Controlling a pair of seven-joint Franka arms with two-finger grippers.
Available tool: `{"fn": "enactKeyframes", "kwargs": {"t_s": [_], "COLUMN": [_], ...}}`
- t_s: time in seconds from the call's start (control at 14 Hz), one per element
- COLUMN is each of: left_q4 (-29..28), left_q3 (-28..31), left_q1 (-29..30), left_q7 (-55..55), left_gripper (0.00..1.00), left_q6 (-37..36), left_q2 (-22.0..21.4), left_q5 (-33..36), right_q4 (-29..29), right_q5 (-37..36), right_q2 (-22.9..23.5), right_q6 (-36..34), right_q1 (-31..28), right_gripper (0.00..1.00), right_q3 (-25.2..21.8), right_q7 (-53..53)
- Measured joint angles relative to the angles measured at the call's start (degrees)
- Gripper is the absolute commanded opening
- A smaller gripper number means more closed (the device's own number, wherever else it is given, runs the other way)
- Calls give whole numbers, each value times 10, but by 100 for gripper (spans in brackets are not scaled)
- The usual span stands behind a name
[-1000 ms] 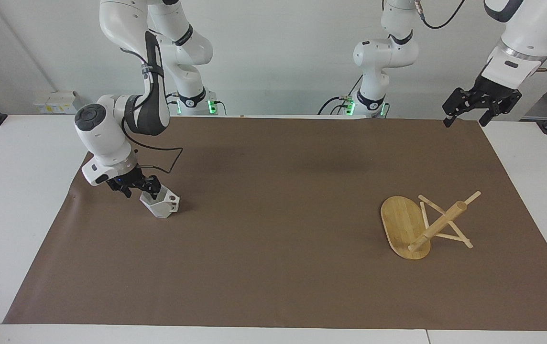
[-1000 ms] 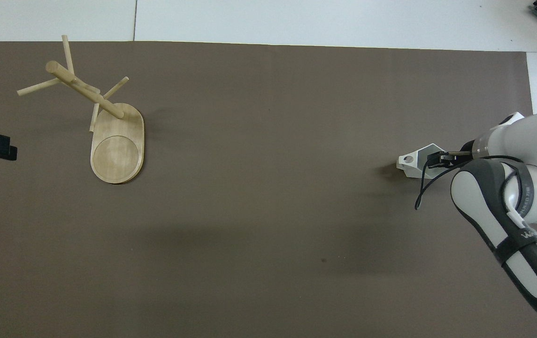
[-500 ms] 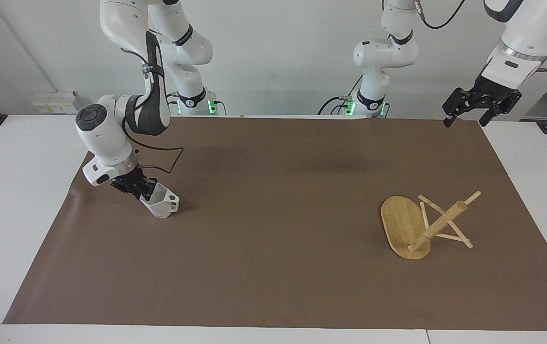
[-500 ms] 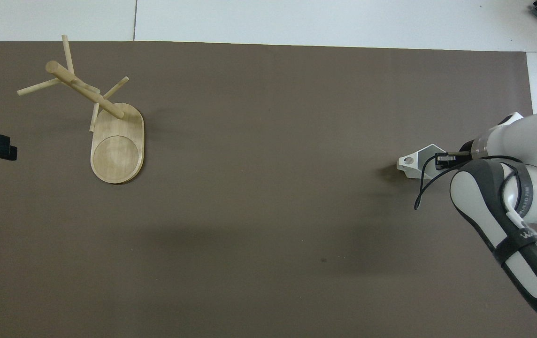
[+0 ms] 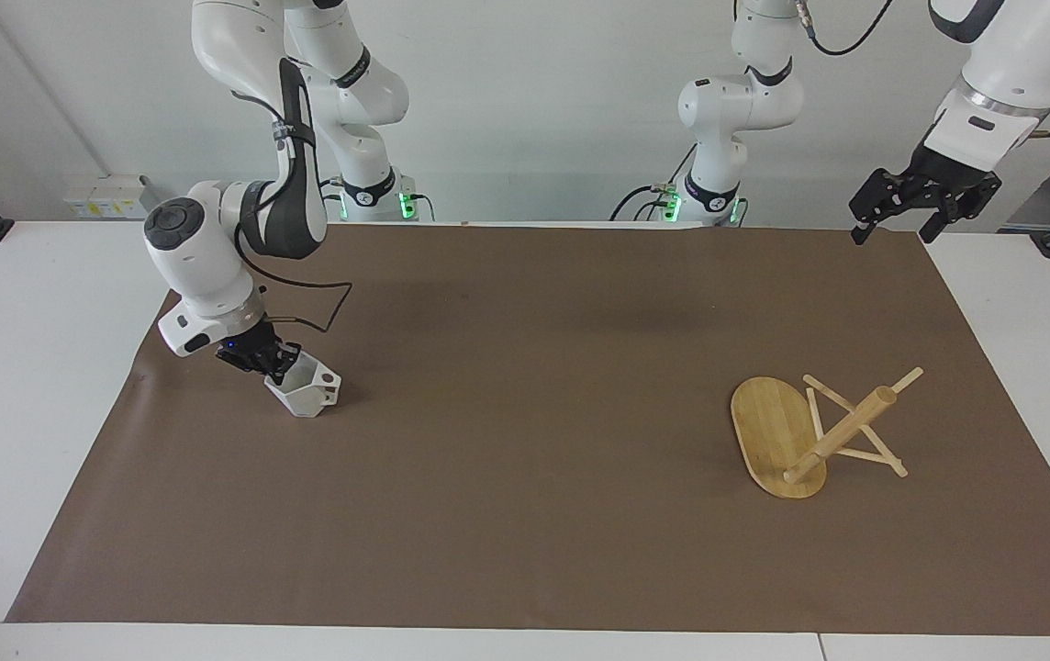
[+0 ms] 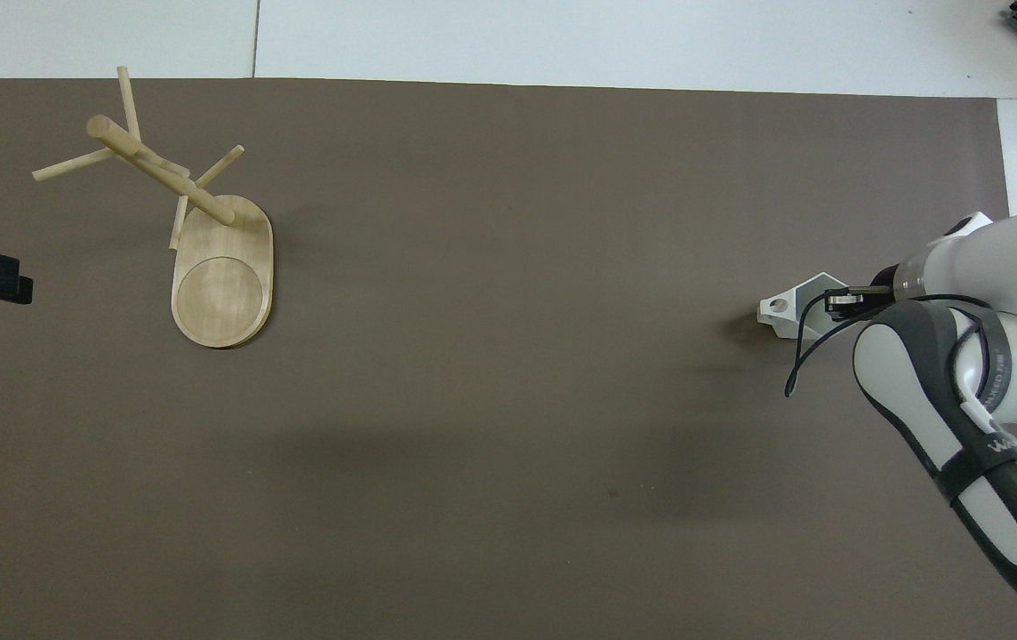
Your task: Hang cup on rack
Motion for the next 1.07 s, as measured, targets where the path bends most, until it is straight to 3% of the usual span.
{"fn": "enactKeyframes", "kwargs": {"t_s": [0.86, 1.07], "left_q4": [0, 0], "left_q3": [0, 0], "left_q1": [0, 0], "left_q7": [0, 0], "left_gripper": [100, 100], "left_q6": [0, 0], "left_q2": [0, 0], "left_q5": [0, 0], "right_q4": [23, 44], "right_q5": [0, 0], "right_q2": [1, 1], "right_q6": [3, -24], "right_q1": [0, 0], "right_gripper": [0, 0], "right_q3": [-1, -1], "right_q7": [3, 3]}}
